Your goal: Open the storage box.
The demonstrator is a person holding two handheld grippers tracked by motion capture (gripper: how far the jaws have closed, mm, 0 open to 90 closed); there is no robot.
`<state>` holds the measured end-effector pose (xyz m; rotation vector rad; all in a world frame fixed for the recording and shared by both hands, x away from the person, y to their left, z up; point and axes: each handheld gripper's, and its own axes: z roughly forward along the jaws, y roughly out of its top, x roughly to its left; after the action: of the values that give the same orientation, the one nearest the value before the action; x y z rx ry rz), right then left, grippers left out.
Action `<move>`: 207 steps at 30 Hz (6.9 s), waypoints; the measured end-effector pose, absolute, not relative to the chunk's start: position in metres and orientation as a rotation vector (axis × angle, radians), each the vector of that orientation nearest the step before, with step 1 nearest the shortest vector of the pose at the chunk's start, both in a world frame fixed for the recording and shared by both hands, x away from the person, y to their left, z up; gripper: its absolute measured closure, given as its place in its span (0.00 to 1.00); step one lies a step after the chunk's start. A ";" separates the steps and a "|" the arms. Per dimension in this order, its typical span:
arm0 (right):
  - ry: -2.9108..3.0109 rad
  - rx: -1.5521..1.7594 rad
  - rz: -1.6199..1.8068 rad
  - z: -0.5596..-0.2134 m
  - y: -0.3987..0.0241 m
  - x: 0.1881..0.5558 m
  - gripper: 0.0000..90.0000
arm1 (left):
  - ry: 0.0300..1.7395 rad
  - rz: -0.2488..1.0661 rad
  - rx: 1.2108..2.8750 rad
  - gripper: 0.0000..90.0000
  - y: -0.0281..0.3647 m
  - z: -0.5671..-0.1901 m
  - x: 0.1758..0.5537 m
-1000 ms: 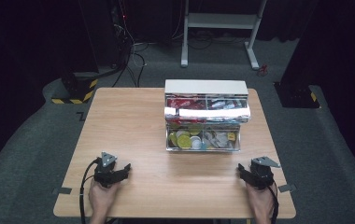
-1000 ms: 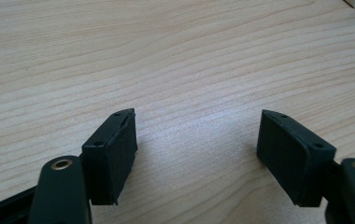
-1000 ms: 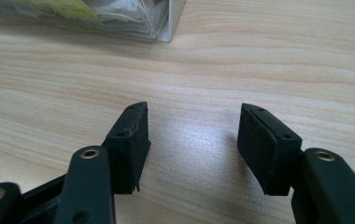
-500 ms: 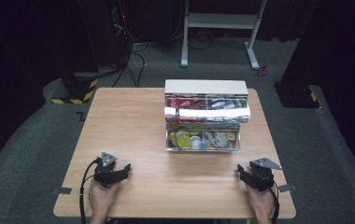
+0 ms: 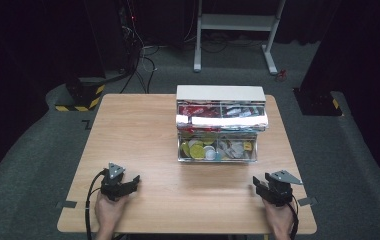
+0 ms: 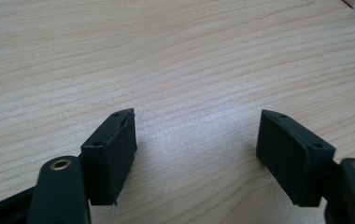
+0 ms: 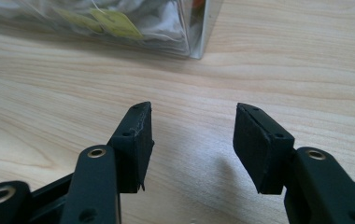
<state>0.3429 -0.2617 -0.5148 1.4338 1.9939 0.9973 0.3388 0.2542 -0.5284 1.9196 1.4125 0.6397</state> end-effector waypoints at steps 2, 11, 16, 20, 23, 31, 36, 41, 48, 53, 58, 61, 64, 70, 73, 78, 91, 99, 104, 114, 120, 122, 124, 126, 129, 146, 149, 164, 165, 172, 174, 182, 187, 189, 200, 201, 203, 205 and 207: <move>1.986 1.426 1.021 -0.514 -0.261 0.341 0.53 | 1.412 0.640 1.920 0.32 0.254 -0.528 0.339; 1.998 1.370 1.068 -0.510 -0.248 0.340 0.52 | 1.411 0.641 1.921 0.32 0.254 -0.528 0.339; 2.004 1.361 1.091 -0.509 -0.245 0.339 0.52 | 1.411 0.642 1.921 0.32 0.254 -0.528 0.339; 2.012 1.359 1.116 -0.506 -0.242 0.337 0.52 | 1.411 0.642 1.921 0.32 0.254 -0.528 0.339; 2.017 1.350 1.130 -0.504 -0.240 0.337 0.52 | 1.412 0.640 1.921 0.32 0.254 -0.528 0.339; 2.053 1.312 1.151 -0.496 -0.229 0.339 0.50 | 1.411 0.642 1.922 0.32 0.254 -0.528 0.339; 2.061 1.309 1.178 -0.490 -0.227 0.338 0.48 | 1.412 0.639 1.919 0.32 0.254 -0.528 0.339; 2.076 1.296 1.193 -0.482 -0.227 0.337 0.46 | 1.412 0.639 1.919 0.32 0.254 -0.528 0.339; 2.056 1.310 1.229 -0.469 -0.229 0.337 0.46 | 1.411 0.640 1.920 0.32 0.254 -0.528 0.339; 2.065 1.307 1.245 -0.460 -0.230 0.338 0.46 | 1.412 0.639 1.920 0.32 0.254 -0.528 0.339; 2.051 1.300 1.290 -0.447 -0.232 0.340 0.43 | 1.413 0.638 1.919 0.32 0.254 -0.528 0.339; 2.056 1.291 1.293 -0.442 -0.231 0.341 0.41 | 1.413 0.638 1.919 0.32 0.254 -0.528 0.339; 2.076 1.287 1.285 -0.436 -0.229 0.344 0.40 | 1.412 0.638 1.919 0.32 0.254 -0.528 0.339; 2.106 1.222 1.259 -0.418 -0.219 0.347 0.45 | 1.411 0.638 1.920 0.32 0.254 -0.528 0.339; 2.111 1.195 1.276 -0.410 -0.214 0.349 0.46 | 1.411 0.638 1.920 0.32 0.254 -0.528 0.339; 2.143 1.155 1.285 -0.400 -0.208 0.352 0.46 | 1.410 0.638 1.921 0.32 0.254 -0.528 0.339; 2.178 1.162 1.329 -0.384 -0.208 0.365 0.53 | 1.409 0.639 1.922 0.31 0.254 -0.528 0.339; 2.148 1.112 1.376 -0.372 -0.204 0.372 0.59 | 1.409 0.638 1.921 0.31 0.254 -0.528 0.339; 2.136 1.104 1.386 -0.367 -0.202 0.377 0.62 | 1.409 0.638 1.922 0.31 0.254 -0.528 0.339; 2.133 1.100 1.374 -0.362 -0.195 0.388 0.67 | 1.408 0.638 1.922 0.32 0.254 -0.528 0.339; 2.131 1.111 1.378 -0.357 -0.192 0.391 0.67 | 1.408 0.638 1.922 0.31 0.255 -0.528 0.339; 2.131 1.119 1.385 -0.356 -0.192 0.392 0.67 | 1.409 0.636 1.921 0.31 0.255 -0.528 0.339; 2.136 1.119 1.373 -0.355 -0.191 0.394 0.67 | 1.411 0.631 1.920 0.31 0.255 -0.528 0.339; 2.140 1.116 1.371 -0.354 -0.190 0.395 0.67 | 1.411 0.633 1.920 0.31 0.255 -0.528 0.339; 2.138 1.112 1.373 -0.353 -0.189 0.396 0.67 | 1.411 0.634 1.918 0.31 0.254 -0.528 0.339; 2.143 1.088 1.351 -0.338 -0.183 0.399 0.67 | 1.410 0.637 1.921 0.31 0.254 -0.528 0.339; 2.135 1.090 1.356 -0.335 -0.184 0.399 0.67 | 1.410 0.637 1.923 0.31 0.254 -0.528 0.339; 2.111 1.076 1.357 -0.316 -0.186 0.401 0.67 | 1.410 0.627 1.923 0.30 0.253 -0.529 0.338; 2.105 1.078 1.362 -0.314 -0.187 0.402 0.67 | 1.409 0.628 1.928 0.29 0.253 -0.528 0.338; 2.093 1.086 1.358 -0.305 -0.190 0.403 0.66 | 1.403 0.631 1.936 0.29 0.253 -0.528 0.339; 2.079 1.089 1.371 -0.302 -0.191 0.405 0.66 | 1.400 0.629 1.936 0.29 0.253 -0.528 0.339; 2.063 1.091 1.366 -0.293 -0.190 0.411 0.65 | 1.384 0.615 1.951 0.29 0.252 -0.527 0.339; 2.063 1.102 1.377 -0.290 -0.190 0.414 0.65 | 1.349 0.580 2.019 0.37 0.245 -0.522 0.341; 2.065 1.103 1.374 -0.289 -0.190 0.415 0.65 | 1.328 0.584 2.032 0.37 0.241 -0.520 0.341; 2.054 1.114 1.362 -0.280 -0.187 0.421 0.64 | 1.144 0.492 1.966 0.38 0.217 -0.469 0.346; 2.054 1.115 1.361 -0.280 -0.187 0.421 0.64 | 1.144 0.492 1.966 0.39 0.217 -0.469 0.346; 2.055 1.113 1.357 -0.279 -0.187 0.422 0.64 | 1.117 0.468 1.966 0.39 0.211 -0.455 0.352; 2.057 1.111 1.351 -0.278 -0.187 0.422 0.64 | 1.094 0.459 1.954 0.40 0.207 -0.446 0.355; 2.061 1.107 1.338 -0.277 -0.186 0.422 0.63 | 1.078 0.457 1.953 0.41 0.202 -0.435 0.360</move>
<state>0.4223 -0.1859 -0.2774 1.1066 2.0608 1.3380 0.3599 0.2018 -0.4349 1.9532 1.0776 0.4569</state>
